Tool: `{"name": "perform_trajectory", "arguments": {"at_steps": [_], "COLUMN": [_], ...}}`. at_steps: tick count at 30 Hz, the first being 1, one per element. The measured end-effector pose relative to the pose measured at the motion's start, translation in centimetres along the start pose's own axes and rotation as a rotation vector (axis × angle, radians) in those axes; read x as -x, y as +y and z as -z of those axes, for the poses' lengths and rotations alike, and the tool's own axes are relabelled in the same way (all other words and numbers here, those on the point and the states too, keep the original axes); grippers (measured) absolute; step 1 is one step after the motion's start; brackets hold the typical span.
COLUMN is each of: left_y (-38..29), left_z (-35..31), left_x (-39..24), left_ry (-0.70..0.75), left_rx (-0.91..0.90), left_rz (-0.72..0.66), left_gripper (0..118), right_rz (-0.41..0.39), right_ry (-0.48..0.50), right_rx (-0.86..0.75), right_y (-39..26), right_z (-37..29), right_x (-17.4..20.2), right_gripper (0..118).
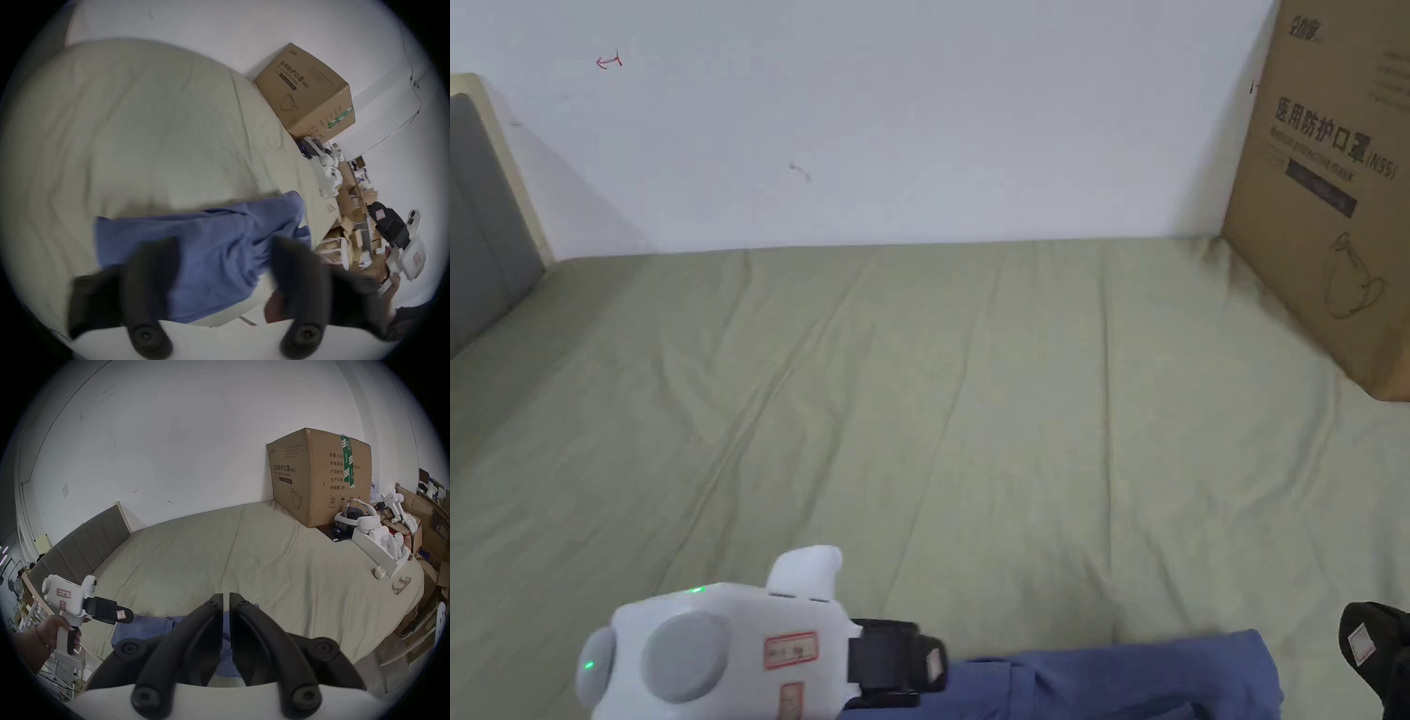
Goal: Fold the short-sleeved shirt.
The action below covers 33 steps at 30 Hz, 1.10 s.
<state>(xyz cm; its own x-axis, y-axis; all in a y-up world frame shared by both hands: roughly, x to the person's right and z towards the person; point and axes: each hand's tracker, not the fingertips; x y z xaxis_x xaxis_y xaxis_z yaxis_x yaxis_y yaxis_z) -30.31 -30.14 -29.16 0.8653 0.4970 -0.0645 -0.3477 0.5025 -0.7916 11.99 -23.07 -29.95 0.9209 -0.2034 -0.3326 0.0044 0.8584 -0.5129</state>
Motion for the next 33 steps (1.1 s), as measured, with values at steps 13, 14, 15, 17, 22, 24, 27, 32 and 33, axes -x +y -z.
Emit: {"name": "perform_trajectory", "arguments": {"at_steps": [13, 14, 15, 17, 22, 24, 27, 32, 33], "left_y": [-4.9, -5.3, -5.2, -5.2, -4.1, -3.2, -2.3, -3.1, -3.4], "left_z": [13.0, 13.4, 13.4, 12.9, 7.6, 3.9, -0.7, -4.4, -4.5], "left_x": [-2.7, -2.9, -3.2, -3.9, -3.1, -0.9, 4.2, 12.8, 14.0], "left_ry": [-0.098, -0.110, -0.160, -0.273, -0.452, -0.425, -0.366, -0.246, -0.236], "left_rx": [0.272, 0.271, 0.260, 0.250, 0.103, 0.016, -0.043, -0.079, -0.070], "left_rz": [0.007, -0.005, -0.022, -0.086, -0.122, -0.091, -0.096, -0.206, -0.229], "left_gripper": [1, 1, 1, 1, 1, 1, 1, 47, 74], "right_rz": [-0.036, -0.044, -0.048, -0.048, -0.051, -0.059, -0.065, -0.086, -0.092], "right_ry": [0.000, -0.003, -0.004, 0.001, 0.022, 0.024, 0.034, 0.049, 0.050], "right_rx": [0.021, 0.022, 0.024, 0.029, 0.036, 0.033, 0.027, 0.031, 0.035], "right_y": [-0.5, -0.5, -0.5, -0.4, -0.1, 0.1, 0.3, 0.3, 0.3], "right_z": [0.2, 0.2, 0.2, 0.2, 0.4, 0.4, 0.3, 0.7, 0.8], "right_x": [0.3, 0.4, 0.4, 0.5, 1.2, 1.6, 2.1, 3.4, 3.7], "right_gripper": [5, 5, 5, 5, 5, 5, 5, 5, 5]}}
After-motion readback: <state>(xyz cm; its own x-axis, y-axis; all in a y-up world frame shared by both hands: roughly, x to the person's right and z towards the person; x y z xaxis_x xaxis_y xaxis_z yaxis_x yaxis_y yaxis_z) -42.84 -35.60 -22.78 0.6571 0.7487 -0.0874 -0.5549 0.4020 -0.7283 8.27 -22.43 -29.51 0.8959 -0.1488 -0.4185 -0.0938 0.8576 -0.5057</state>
